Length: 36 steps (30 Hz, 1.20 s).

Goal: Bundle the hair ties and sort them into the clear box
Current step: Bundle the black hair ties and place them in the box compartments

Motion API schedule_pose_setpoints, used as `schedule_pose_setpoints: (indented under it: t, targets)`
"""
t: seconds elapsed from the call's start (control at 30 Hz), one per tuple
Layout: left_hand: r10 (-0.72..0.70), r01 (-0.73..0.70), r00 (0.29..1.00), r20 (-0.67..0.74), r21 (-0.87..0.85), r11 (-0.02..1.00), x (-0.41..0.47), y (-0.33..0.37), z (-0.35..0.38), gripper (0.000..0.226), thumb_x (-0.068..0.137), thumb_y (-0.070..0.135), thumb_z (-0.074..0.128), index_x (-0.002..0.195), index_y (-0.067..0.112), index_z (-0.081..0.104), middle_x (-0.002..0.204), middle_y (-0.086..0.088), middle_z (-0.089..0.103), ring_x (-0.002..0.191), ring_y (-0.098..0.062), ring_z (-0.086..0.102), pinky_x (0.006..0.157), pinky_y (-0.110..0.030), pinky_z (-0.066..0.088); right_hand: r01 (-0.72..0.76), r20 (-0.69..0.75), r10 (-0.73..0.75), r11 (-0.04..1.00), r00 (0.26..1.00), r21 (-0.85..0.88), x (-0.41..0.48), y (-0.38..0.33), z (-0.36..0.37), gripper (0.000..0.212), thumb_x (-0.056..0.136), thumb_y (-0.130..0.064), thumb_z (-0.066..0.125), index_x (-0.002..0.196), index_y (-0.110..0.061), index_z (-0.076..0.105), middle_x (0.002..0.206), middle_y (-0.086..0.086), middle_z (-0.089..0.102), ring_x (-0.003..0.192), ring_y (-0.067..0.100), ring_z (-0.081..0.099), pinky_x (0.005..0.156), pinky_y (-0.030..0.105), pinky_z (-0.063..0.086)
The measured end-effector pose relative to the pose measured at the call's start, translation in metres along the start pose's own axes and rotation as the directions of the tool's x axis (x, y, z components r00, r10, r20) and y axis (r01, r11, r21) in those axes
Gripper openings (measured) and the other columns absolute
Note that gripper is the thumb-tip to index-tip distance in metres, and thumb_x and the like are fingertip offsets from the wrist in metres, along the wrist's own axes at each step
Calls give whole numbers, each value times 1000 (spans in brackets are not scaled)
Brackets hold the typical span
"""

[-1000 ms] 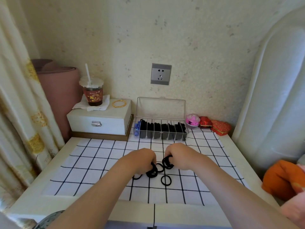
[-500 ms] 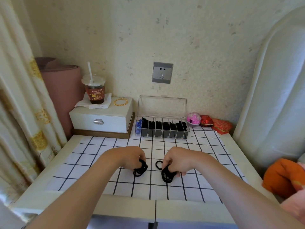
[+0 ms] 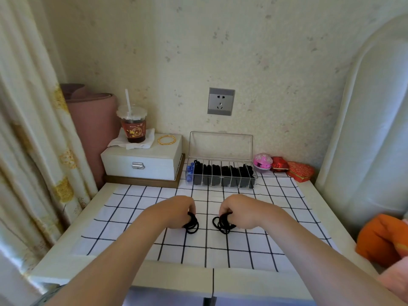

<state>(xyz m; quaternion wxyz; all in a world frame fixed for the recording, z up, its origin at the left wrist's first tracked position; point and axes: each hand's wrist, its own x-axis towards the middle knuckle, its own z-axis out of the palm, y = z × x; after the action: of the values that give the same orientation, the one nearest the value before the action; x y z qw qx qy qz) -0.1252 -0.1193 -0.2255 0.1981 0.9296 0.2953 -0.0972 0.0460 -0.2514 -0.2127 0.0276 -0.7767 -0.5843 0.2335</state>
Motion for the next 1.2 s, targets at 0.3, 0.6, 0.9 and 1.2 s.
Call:
schedule_pose_setpoints:
  t: [0.3, 0.6, 0.9, 1.2]
  targets:
    - [-10, 10, 1000, 29, 26, 1000, 7, 1, 7, 25, 91, 15, 60, 113, 23, 67, 119, 1, 63, 105, -17, 60, 84, -23, 49, 5, -129, -15, 997, 991, -76, 22, -6, 17, 37, 88, -4, 55, 114, -20, 74, 117, 0, 70, 107, 20, 64, 91, 33, 54]
    - [-19, -16, 996, -91, -363, 932, 11, -3, -3, 12, 91, 14, 59, 92, 23, 68, 91, 3, 72, 80, -10, 68, 74, -23, 54, -13, -72, 31, 972, 997, 234, 23, -11, -2, 20, 92, -8, 54, 99, -14, 72, 90, 13, 74, 70, 18, 66, 57, 28, 55]
    - [-70, -8, 994, -84, -696, 718, 20, 10, -7, 19, 92, 5, 61, 101, 13, 75, 94, -9, 73, 87, -17, 70, 78, -26, 60, 37, -81, 32, 688, 996, 725, 18, -25, -13, 29, 90, 6, 48, 101, -4, 72, 87, 15, 68, 64, 20, 67, 51, 27, 54]
    - [116, 115, 981, 153, -953, 279, 21, 8, -14, 24, 96, 19, 53, 110, 5, 66, 105, -15, 63, 93, -21, 61, 91, -37, 54, -23, -196, 190, 772, 962, 635, 27, -21, -5, 19, 87, 1, 56, 88, -12, 70, 82, 19, 74, 62, 25, 73, 58, 36, 62]
